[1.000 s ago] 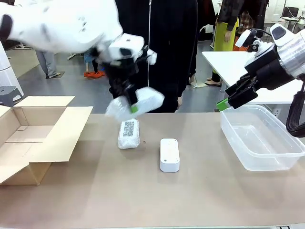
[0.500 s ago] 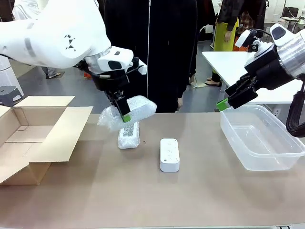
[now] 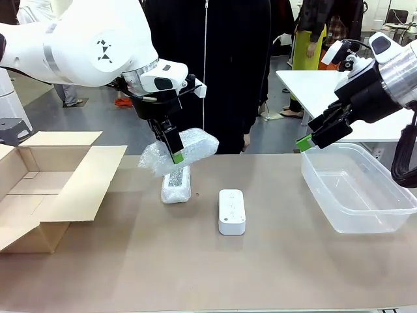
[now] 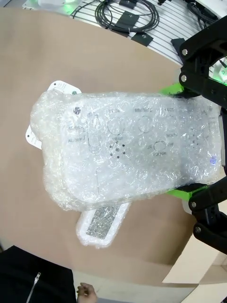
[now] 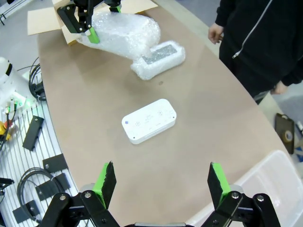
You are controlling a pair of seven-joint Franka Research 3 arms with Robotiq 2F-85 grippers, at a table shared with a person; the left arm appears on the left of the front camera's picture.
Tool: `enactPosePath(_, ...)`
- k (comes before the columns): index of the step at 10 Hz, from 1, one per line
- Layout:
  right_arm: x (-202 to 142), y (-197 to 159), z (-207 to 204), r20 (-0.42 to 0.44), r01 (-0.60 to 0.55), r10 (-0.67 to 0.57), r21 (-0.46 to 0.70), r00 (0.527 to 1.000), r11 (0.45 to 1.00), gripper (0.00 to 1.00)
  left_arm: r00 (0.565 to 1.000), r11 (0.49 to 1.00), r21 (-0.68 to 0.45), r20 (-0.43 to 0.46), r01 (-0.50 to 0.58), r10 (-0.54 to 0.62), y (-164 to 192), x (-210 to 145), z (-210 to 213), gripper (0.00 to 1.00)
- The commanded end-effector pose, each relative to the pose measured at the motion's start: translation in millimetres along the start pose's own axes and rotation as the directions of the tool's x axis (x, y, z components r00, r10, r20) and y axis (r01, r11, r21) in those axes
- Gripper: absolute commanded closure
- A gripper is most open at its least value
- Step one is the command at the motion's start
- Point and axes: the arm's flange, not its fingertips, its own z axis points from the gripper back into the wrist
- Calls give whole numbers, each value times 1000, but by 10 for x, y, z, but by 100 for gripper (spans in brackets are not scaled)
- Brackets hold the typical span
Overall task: Separate and place wrapped and unwrapped clocks.
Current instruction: Pick up the Digital clock indicated by the person, then if the picked Digital clock is wrapped, place it in the Package Box ; if not, place it in the Organizing box.
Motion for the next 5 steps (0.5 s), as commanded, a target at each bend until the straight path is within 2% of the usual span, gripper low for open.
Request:
enactPosePath(1, -12, -12, -22, 13, 4, -4, 21, 1000, 1000, 0, 1000, 1000, 11, -7, -13, 13, -6, -12, 37, 78)
enactPosePath(5, -12, -12, -22, 13, 4, -4, 21, 1000, 1000, 0, 1000, 1000, 11, -7, -13, 13, -6, -12, 37, 78)
